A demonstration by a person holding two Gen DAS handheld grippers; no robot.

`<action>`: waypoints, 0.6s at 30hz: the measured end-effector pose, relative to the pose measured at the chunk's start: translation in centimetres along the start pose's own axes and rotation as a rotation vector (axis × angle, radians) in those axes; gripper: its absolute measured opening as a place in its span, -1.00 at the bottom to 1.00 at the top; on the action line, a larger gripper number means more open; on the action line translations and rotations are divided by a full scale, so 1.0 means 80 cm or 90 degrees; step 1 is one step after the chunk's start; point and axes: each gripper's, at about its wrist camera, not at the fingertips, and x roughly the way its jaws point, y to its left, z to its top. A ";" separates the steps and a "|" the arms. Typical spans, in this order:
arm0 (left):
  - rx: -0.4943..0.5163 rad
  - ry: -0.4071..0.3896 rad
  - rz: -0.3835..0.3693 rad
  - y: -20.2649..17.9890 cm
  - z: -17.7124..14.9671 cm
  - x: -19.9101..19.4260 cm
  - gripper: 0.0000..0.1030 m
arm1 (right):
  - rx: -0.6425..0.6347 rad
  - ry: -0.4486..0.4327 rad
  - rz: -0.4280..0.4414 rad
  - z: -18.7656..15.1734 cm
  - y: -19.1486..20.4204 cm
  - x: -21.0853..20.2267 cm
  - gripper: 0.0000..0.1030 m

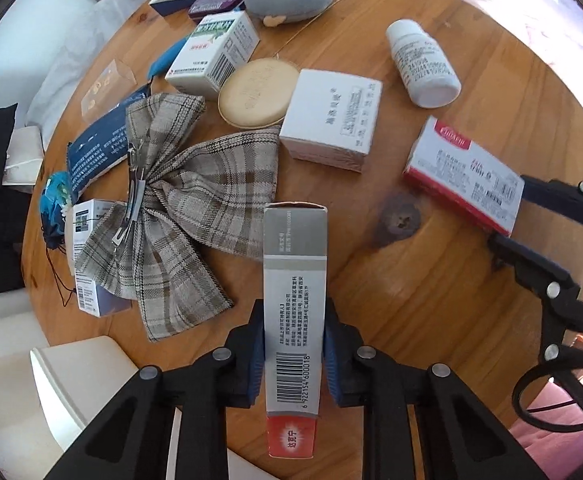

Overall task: Organize objects
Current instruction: 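Grasp the red-and-white medicine box with the right tool while the left grasps the toothpaste box, then carry both boxes over the white tray and release them inside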

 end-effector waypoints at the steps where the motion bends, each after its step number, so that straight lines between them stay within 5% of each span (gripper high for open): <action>1: -0.002 -0.002 0.000 0.000 0.000 -0.002 -0.51 | 0.003 0.000 0.003 -0.002 0.001 -0.002 -0.22; 10: -0.053 -0.041 -0.019 0.019 -0.012 -0.056 -0.51 | 0.025 -0.023 0.013 -0.005 0.010 -0.042 -0.22; 18: -0.124 -0.129 -0.051 0.053 -0.042 -0.139 -0.51 | 0.054 -0.088 0.011 0.010 0.028 -0.117 -0.22</action>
